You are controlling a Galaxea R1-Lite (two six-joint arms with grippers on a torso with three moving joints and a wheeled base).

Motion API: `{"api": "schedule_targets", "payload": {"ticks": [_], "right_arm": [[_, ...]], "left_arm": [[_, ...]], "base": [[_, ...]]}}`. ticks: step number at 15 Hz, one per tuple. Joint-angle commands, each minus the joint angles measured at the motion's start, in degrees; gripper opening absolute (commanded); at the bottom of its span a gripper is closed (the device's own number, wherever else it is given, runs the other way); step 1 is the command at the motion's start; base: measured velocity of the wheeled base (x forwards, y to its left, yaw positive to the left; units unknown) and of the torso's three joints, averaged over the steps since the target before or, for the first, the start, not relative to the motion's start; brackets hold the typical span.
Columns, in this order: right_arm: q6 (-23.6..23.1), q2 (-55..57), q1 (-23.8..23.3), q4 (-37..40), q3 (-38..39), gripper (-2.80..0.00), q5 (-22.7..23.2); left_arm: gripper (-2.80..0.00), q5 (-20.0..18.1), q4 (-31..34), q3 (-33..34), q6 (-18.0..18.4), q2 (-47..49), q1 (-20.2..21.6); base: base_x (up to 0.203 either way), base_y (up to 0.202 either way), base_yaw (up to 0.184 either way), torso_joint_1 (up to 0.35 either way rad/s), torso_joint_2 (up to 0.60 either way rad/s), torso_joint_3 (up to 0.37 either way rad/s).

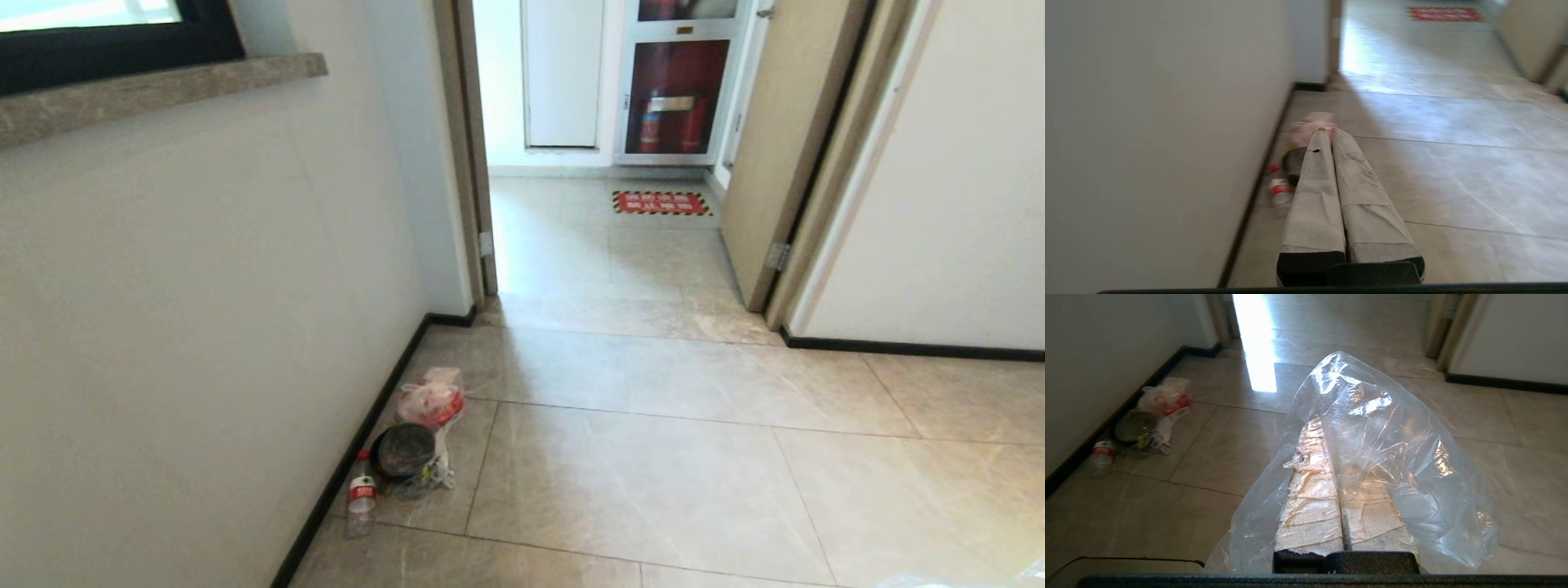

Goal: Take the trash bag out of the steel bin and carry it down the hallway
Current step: Put the trash bag at the door

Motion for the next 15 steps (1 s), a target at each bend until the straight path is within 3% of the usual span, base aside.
{"api": "schedule_targets", "payload": {"ticks": [1,15], "right_arm": [[-0.07,-0.01,-0.05,-0.04,-0.01,-2.80,0.02],[-0.25,-0.01,0.04,0.05,-0.01,-2.80,0.11]], "left_arm": [[-2.80,-0.01,-0.02,0.09,-0.02,0.02,0.01],[-2.80,0.07,-0.02,0.09,-0.02,0.02,0.01]], "base": [[0.003,-0.009,0.160,0.002,0.01,0.002],[0.001,-0.010,0.173,0.003,0.00,0.001]]}}
